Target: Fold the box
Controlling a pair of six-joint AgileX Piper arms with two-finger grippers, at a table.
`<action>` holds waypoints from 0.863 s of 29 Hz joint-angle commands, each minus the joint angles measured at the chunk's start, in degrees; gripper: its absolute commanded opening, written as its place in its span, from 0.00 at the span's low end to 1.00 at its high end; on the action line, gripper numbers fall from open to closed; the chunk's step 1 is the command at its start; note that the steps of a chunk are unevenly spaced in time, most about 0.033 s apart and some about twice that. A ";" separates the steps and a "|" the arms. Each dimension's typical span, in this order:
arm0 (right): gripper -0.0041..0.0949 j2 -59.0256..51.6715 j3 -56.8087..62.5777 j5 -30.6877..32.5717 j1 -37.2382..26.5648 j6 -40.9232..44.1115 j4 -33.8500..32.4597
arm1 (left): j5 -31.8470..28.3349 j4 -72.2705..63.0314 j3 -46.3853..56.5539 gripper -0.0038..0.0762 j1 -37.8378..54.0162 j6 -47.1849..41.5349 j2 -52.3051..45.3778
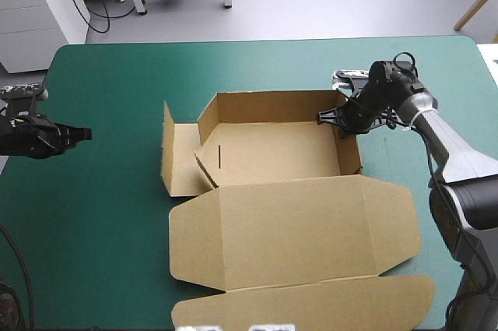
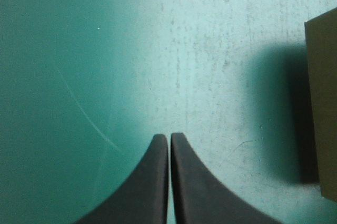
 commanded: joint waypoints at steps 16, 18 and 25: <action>0.02 -3.32 -5.15 6.03 -0.38 -0.94 0.16 | -0.23 -3.57 -2.02 0.75 -0.16 -4.24 0.38; 0.02 -4.03 -7.24 7.86 -0.48 -0.94 0.16 | 0.50 -4.60 -2.02 0.75 -0.16 -4.37 1.24; 0.02 -10.98 -9.29 7.96 -2.57 -1.40 1.09 | 1.73 -8.96 -2.02 0.75 -0.16 -4.13 3.35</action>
